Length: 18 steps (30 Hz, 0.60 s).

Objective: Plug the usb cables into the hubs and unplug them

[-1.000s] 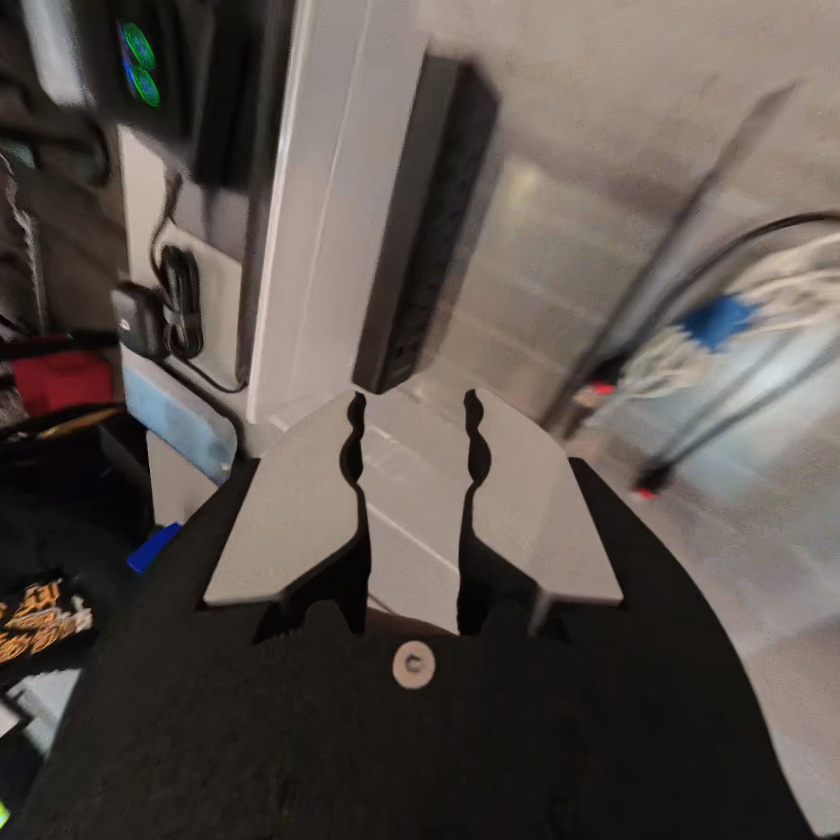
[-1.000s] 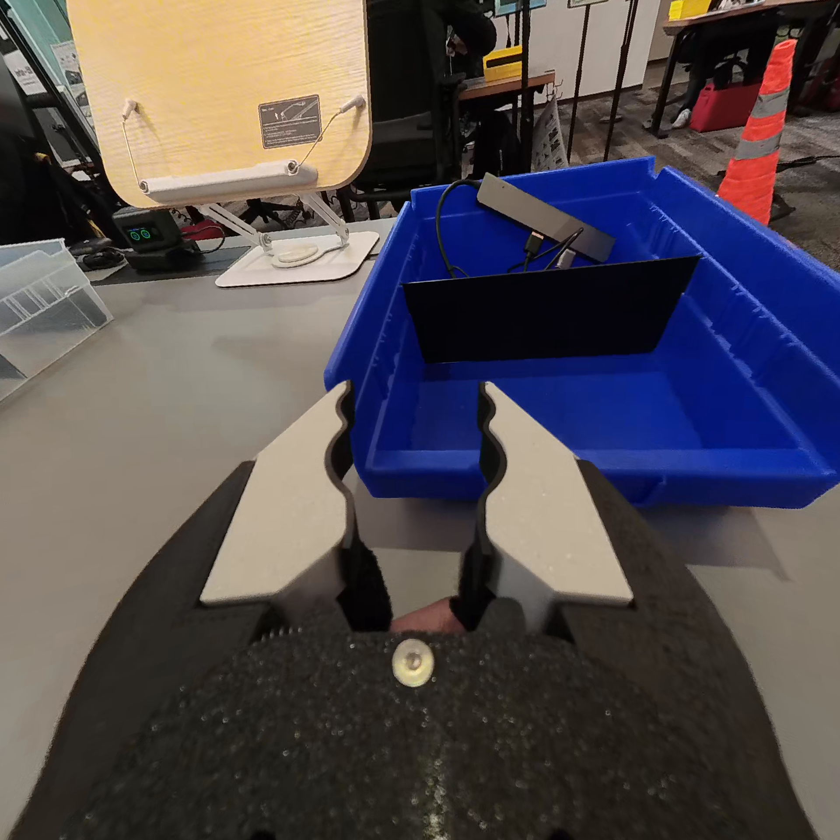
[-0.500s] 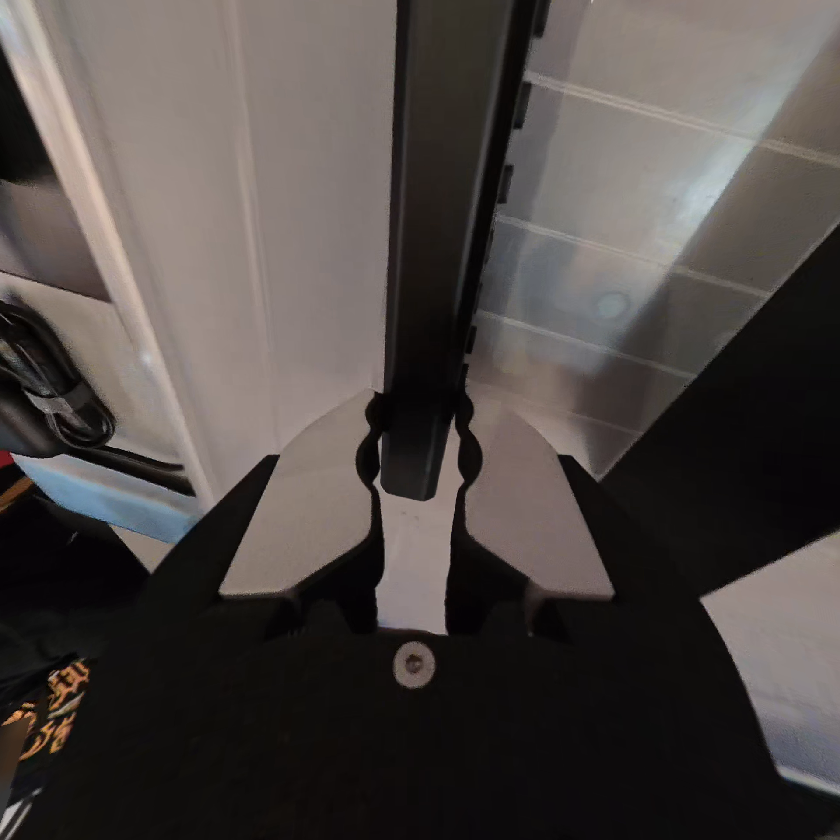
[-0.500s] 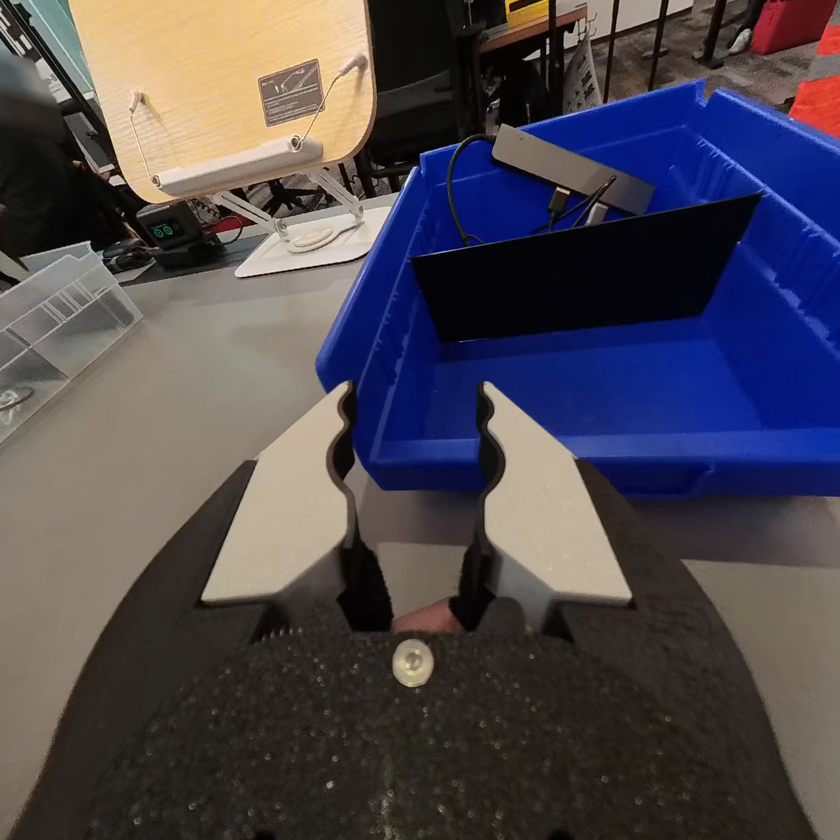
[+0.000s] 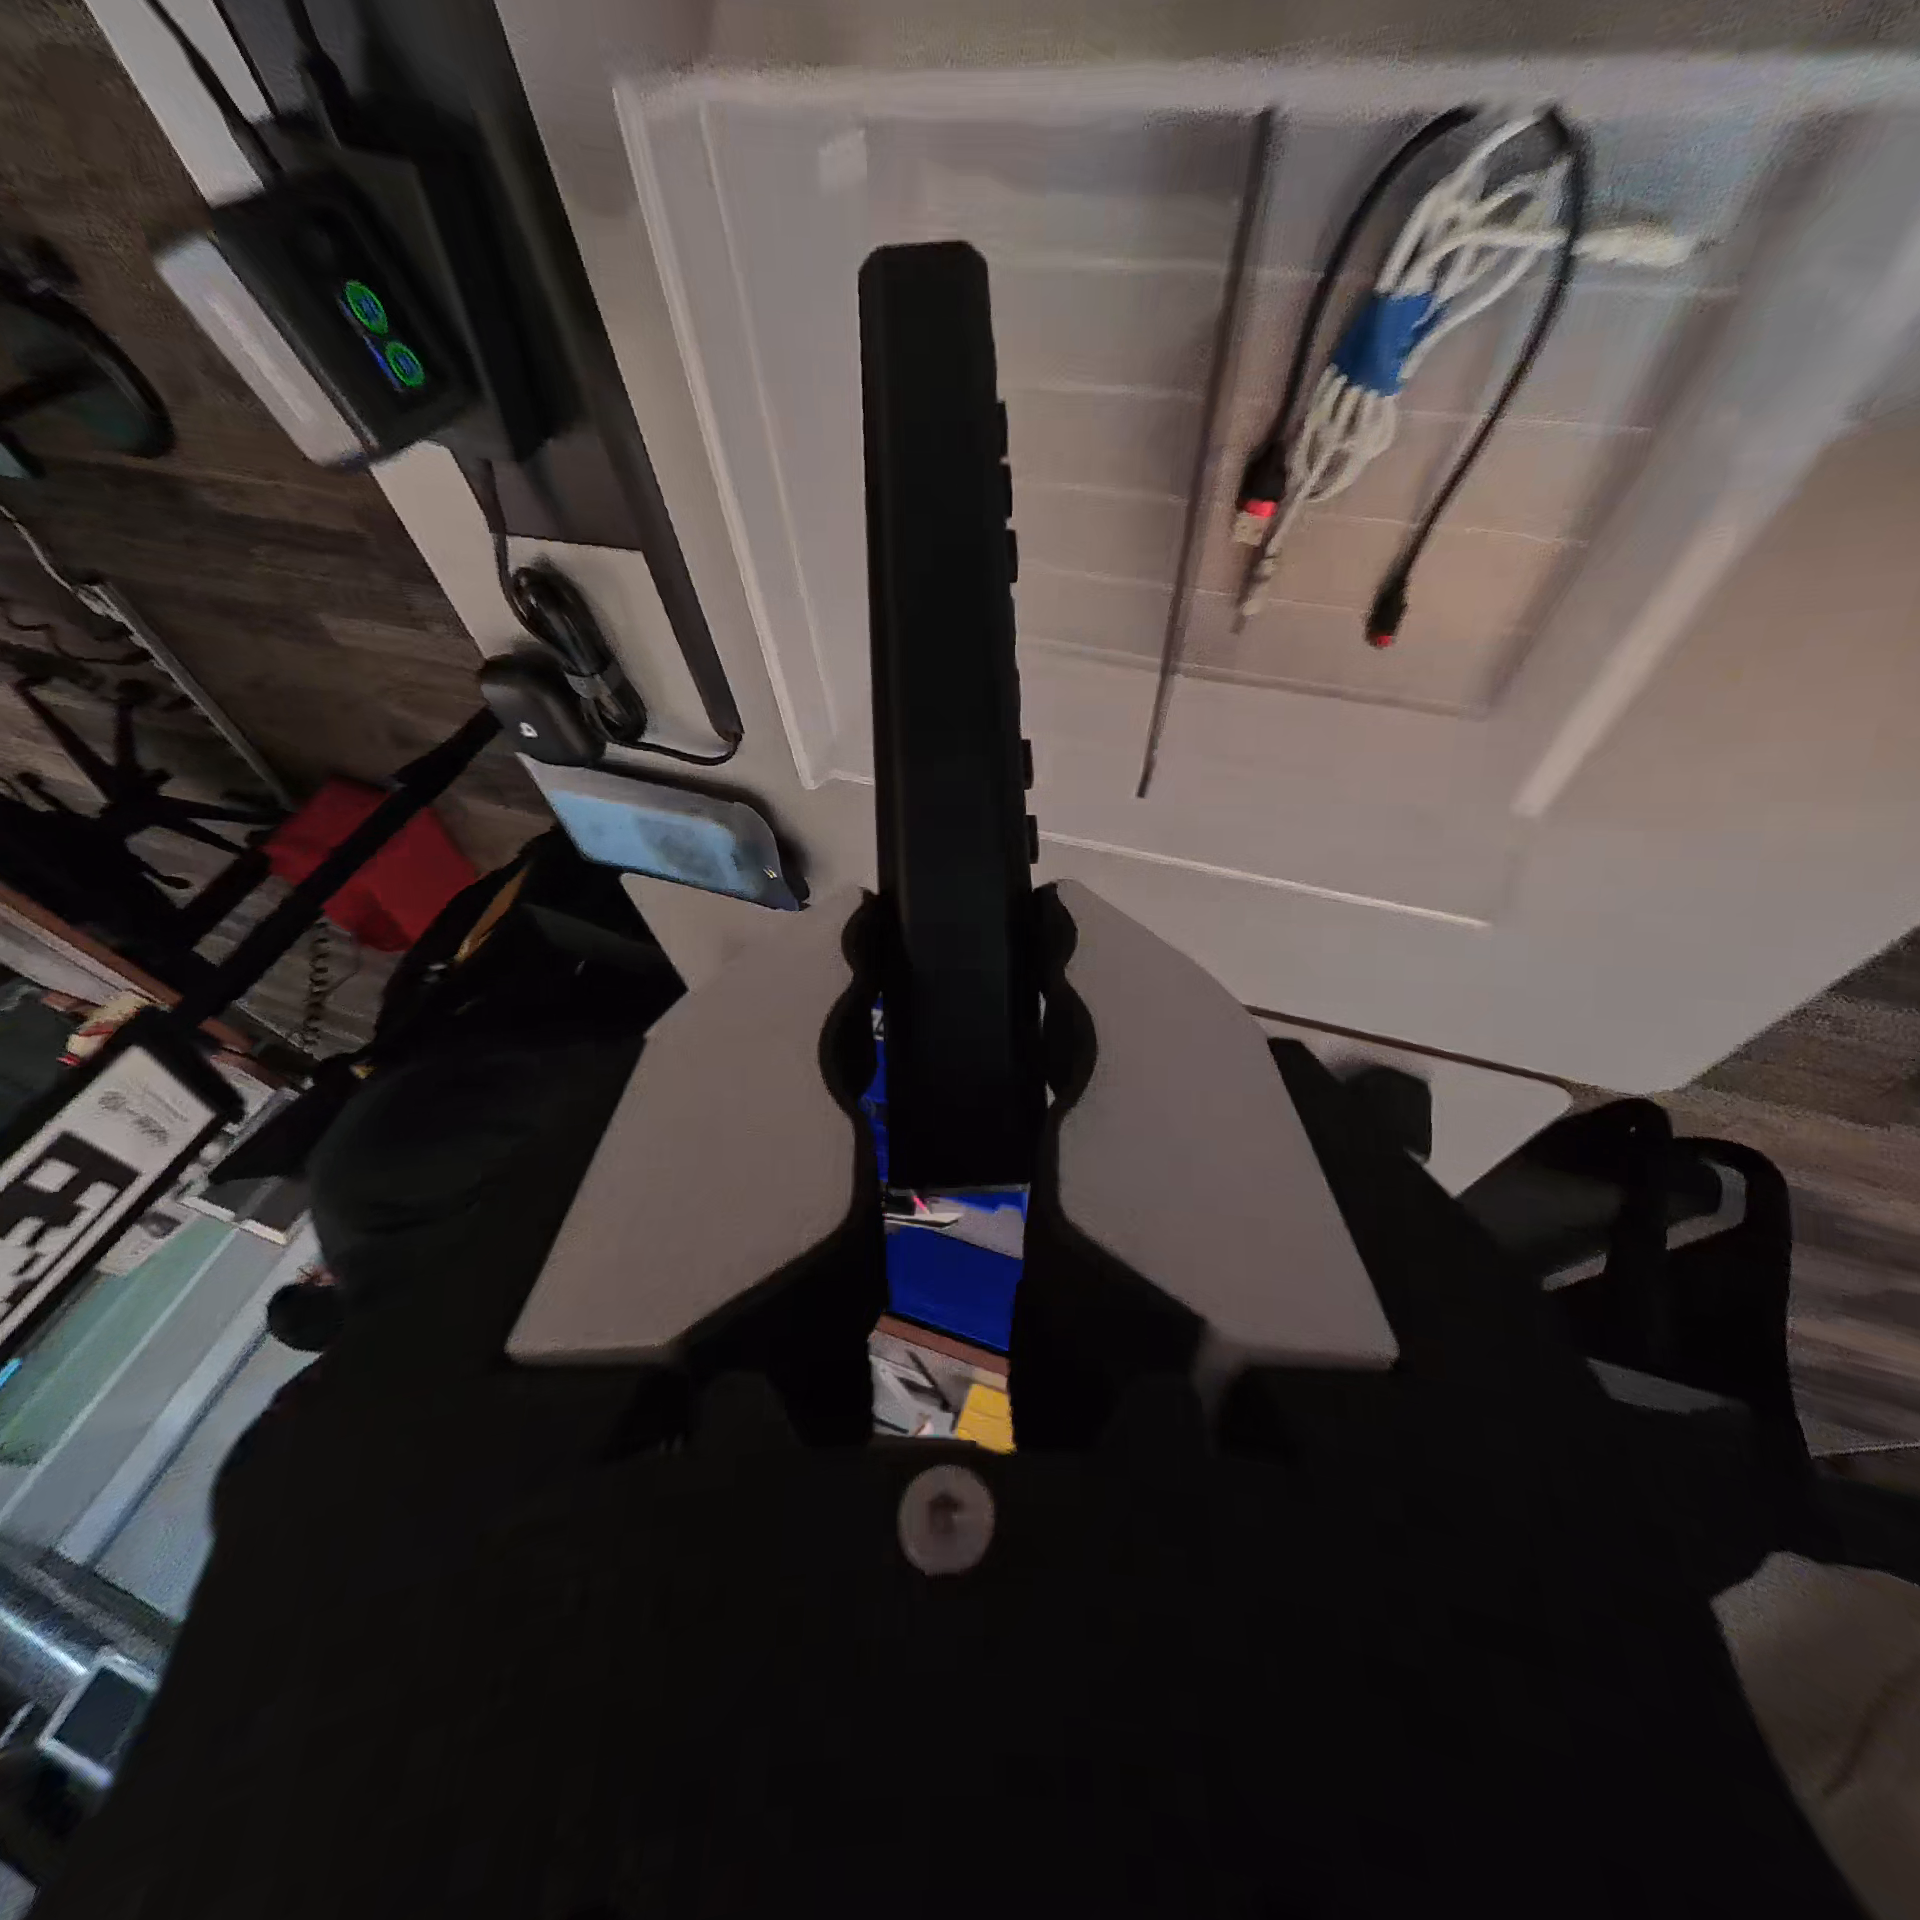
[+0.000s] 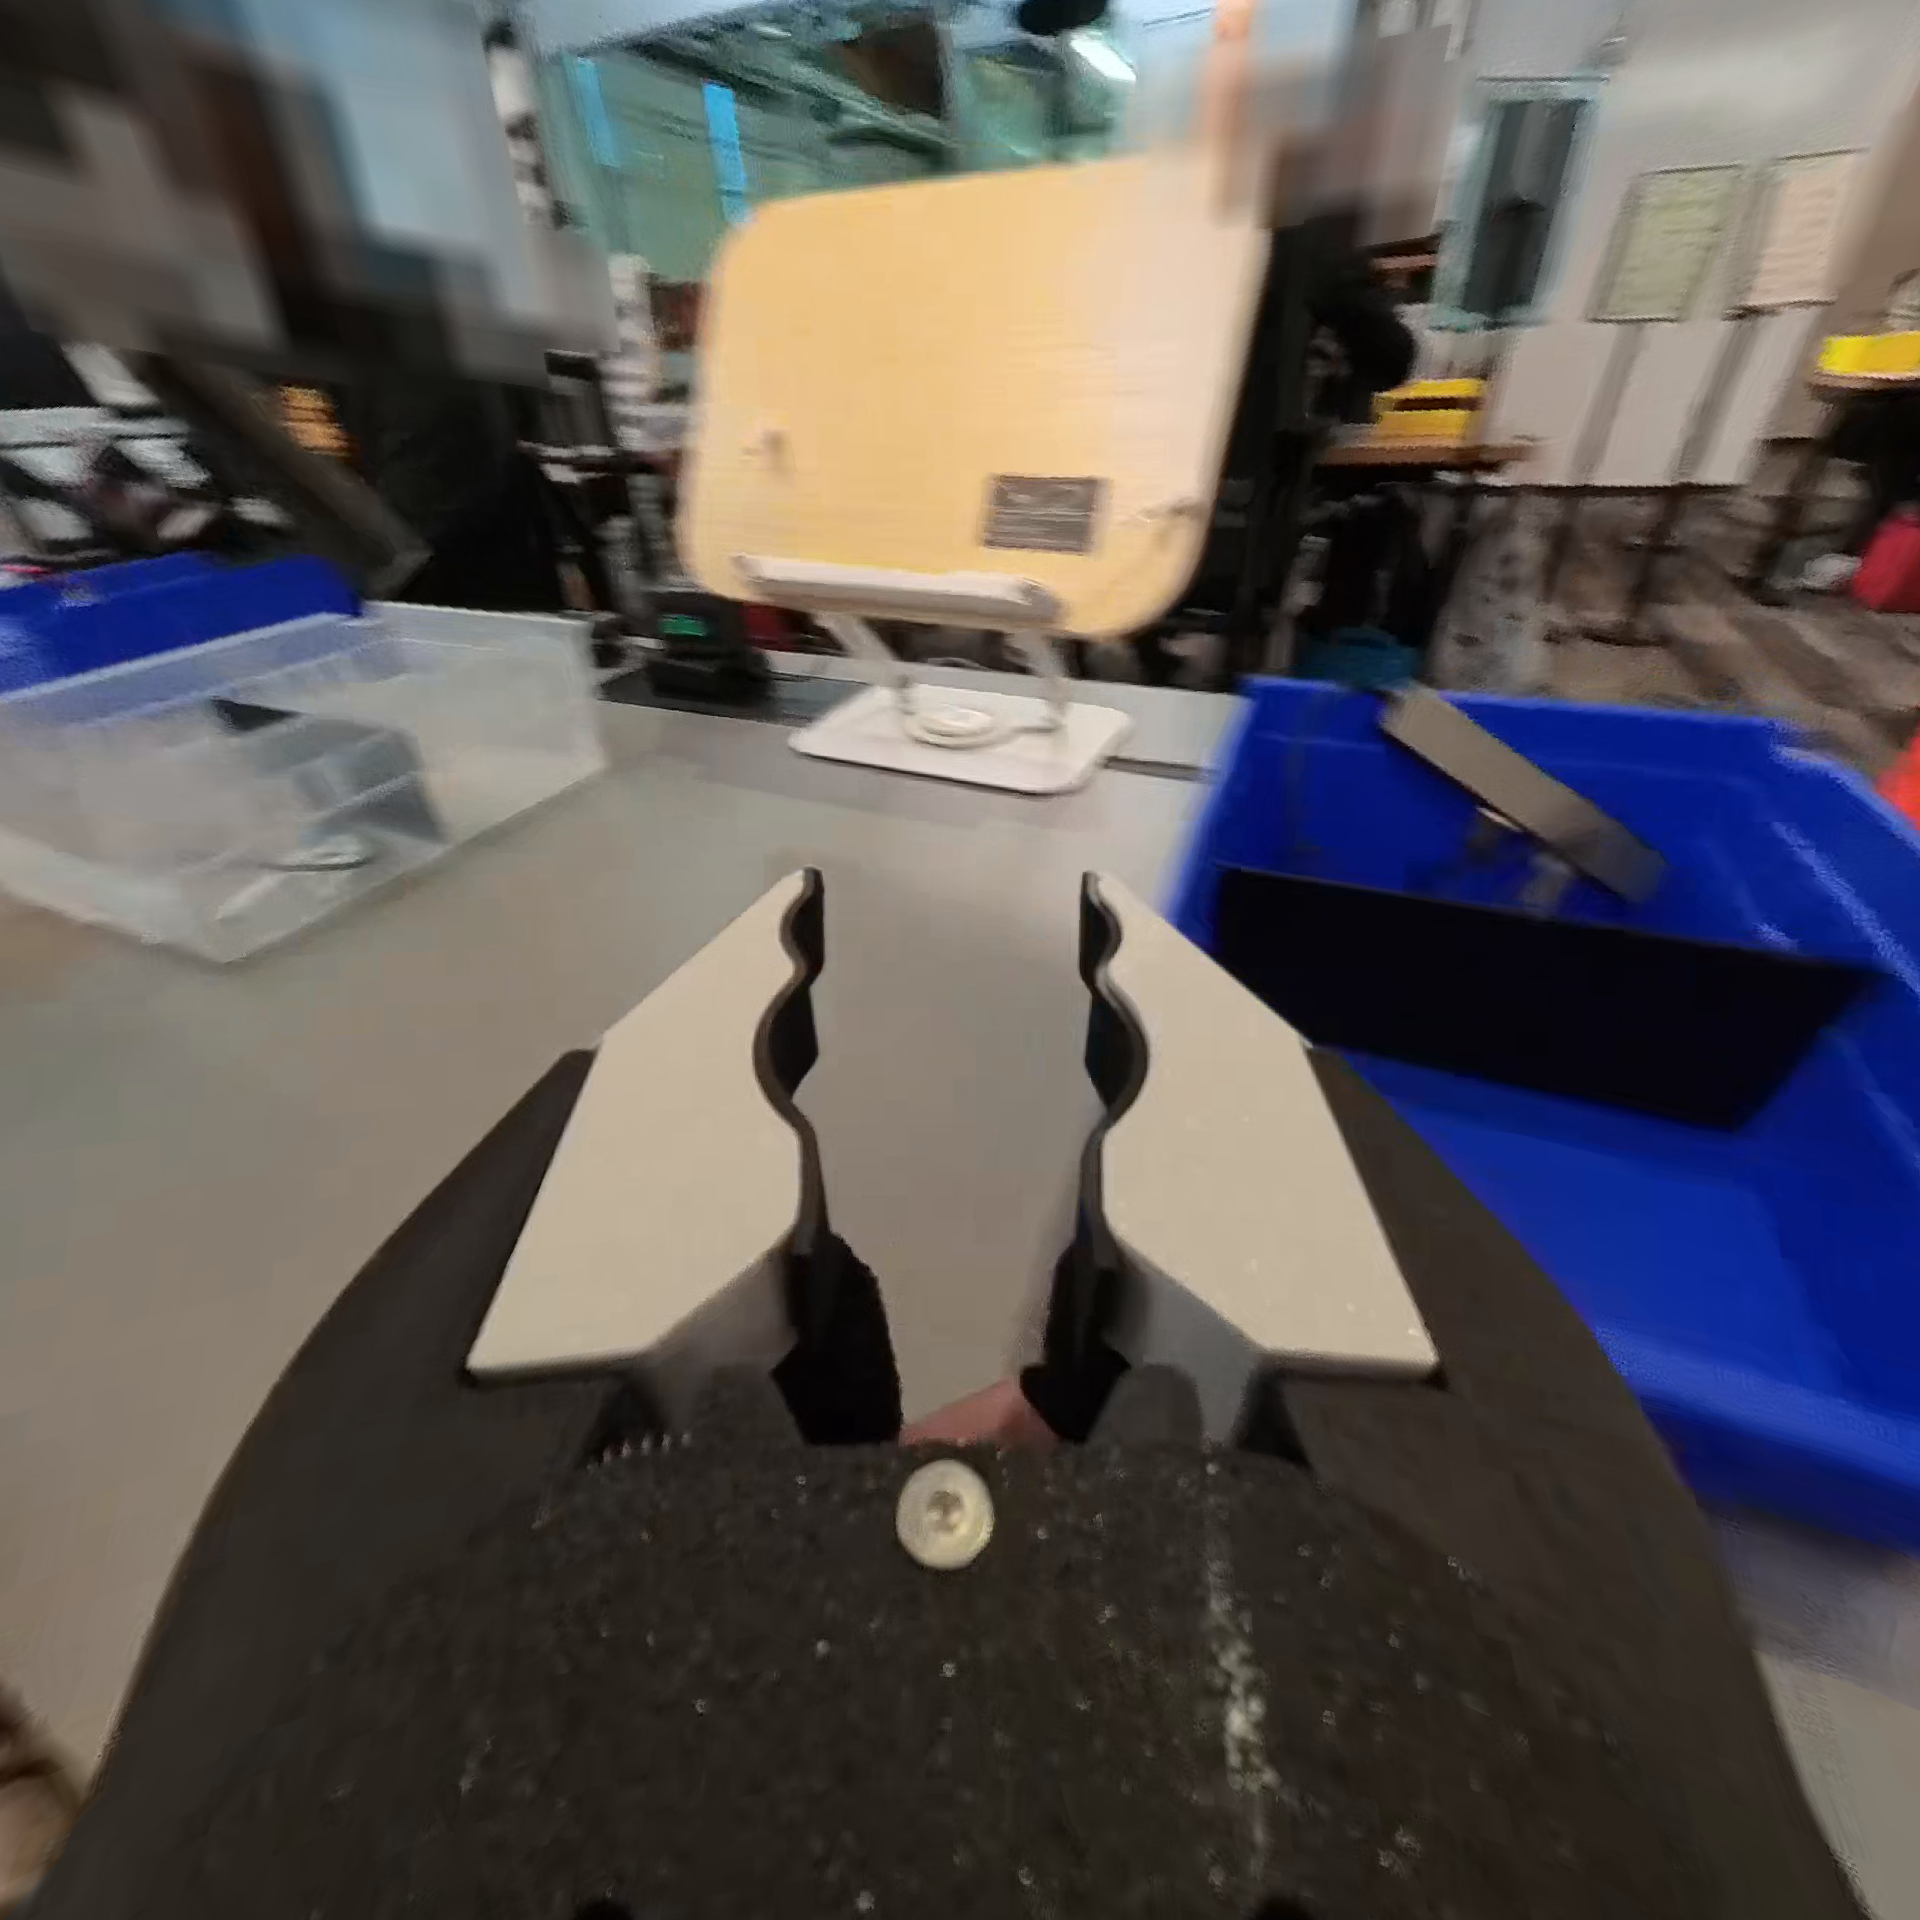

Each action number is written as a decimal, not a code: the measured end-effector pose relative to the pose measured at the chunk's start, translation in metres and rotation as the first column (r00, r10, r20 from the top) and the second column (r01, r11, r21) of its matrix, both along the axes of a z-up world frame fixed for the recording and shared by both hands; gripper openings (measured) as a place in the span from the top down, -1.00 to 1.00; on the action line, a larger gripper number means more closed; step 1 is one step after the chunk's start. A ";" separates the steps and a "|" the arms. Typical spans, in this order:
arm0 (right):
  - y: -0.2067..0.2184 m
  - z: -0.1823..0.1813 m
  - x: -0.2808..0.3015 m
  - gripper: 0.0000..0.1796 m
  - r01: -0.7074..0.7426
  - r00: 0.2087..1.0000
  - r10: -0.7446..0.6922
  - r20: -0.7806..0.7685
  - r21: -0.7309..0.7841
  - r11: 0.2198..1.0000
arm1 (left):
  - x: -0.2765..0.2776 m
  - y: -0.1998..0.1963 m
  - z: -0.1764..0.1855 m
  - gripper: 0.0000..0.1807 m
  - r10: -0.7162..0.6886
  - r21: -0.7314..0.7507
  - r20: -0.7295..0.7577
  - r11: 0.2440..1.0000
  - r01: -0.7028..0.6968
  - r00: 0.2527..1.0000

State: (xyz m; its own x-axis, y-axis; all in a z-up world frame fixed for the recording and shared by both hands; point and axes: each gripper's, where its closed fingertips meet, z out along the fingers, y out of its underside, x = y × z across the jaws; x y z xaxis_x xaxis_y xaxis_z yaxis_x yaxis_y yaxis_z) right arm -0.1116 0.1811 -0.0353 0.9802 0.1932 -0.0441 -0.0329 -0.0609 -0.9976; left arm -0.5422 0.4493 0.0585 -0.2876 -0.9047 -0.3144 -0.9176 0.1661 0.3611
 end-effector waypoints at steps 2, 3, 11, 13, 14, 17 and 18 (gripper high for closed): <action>0.003 0.010 -0.049 0.47 -0.190 0.981 0.191 0.029 -0.031 0.981 | 0.024 -0.027 0.014 0.69 -0.029 -0.035 0.014 0.999 0.029 0.999; 0.007 0.009 -0.073 0.46 -0.285 0.956 0.289 0.049 -0.080 0.955 | 0.038 -0.042 0.016 0.69 -0.046 -0.069 0.032 0.996 0.048 0.998; 0.069 0.002 -0.209 0.36 -0.655 0.733 0.680 0.018 -0.253 0.713 | 0.154 -0.160 -0.031 0.69 -0.202 -0.385 0.092 0.896 0.222 0.975; 0.074 -0.015 -0.224 0.37 -0.675 0.701 0.713 0.027 -0.299 0.675 | 0.170 -0.183 -0.042 0.69 -0.226 -0.446 0.104 0.860 0.249 0.969; 0.073 -0.021 -0.230 0.39 -0.687 0.687 0.726 0.017 -0.308 0.658 | 0.175 -0.192 -0.046 0.69 -0.232 -0.473 0.109 0.843 0.256 0.967; 0.062 -0.032 -0.242 0.63 -0.729 0.652 0.758 -0.013 -0.285 0.623 | 0.188 -0.204 -0.052 0.69 -0.225 -0.501 0.133 0.825 0.262 0.965; 0.064 -0.034 -0.242 0.70 -0.717 0.673 0.740 -0.015 -0.259 0.647 | 0.193 -0.204 -0.053 0.69 -0.225 -0.501 0.155 0.821 0.273 0.962</action>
State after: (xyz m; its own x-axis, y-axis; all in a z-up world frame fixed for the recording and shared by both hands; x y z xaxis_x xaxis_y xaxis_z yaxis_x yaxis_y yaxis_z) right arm -0.3531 0.2447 -0.0690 0.5288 0.8420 -0.1073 0.2035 -0.2484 -0.9470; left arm -0.3493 0.2454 0.0052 -0.5189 -0.8432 0.1407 -0.8427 0.5322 0.0817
